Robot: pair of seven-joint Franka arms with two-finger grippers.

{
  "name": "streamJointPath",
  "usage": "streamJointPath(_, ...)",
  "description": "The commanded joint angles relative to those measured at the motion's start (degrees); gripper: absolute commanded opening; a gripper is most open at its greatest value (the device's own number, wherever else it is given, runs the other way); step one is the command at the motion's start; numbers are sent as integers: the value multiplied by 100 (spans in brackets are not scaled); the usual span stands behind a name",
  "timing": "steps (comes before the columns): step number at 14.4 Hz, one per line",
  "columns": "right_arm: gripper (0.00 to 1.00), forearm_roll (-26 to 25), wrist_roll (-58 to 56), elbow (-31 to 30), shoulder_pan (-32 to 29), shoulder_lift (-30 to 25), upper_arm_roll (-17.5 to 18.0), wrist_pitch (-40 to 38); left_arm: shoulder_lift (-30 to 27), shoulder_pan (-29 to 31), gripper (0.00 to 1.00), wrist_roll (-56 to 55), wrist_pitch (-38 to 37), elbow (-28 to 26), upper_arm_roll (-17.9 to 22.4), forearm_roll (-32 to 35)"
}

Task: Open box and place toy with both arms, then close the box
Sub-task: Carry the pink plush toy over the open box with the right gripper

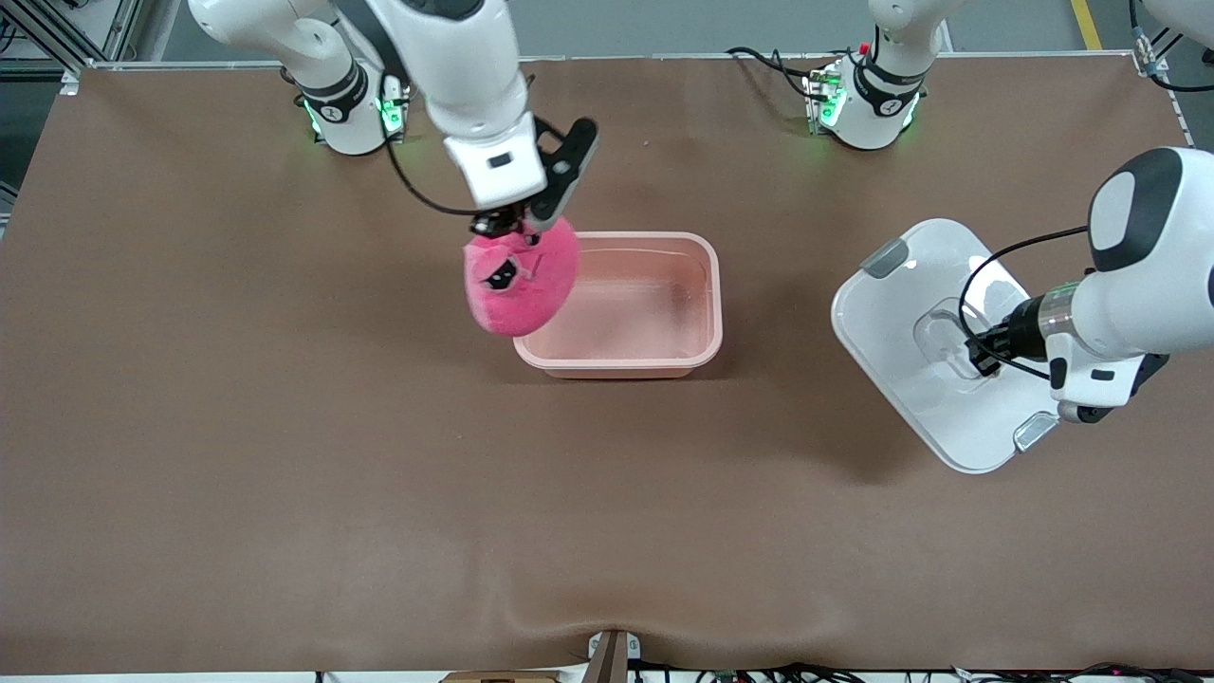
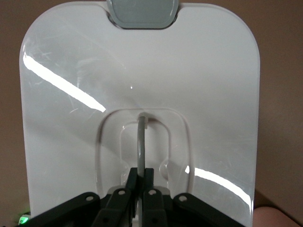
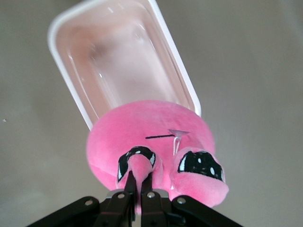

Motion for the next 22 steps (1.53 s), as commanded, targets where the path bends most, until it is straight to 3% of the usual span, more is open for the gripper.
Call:
streamJointPath(1, 0, 154, -679, 92, 247, 106, -83, 552, -50, 175, 0, 317, -51, -109, -65, 78)
streamJointPath(7, 0, 155, -2531, -4, 337, 406, -92, 863, -32, 290, 0, 441, -51, -259, -56, 78)
streamJointPath(22, 0, 23, -2675, -567, 310, 353, -127, 845, 91, 378, 0, 266, -68, -434, -56, -150)
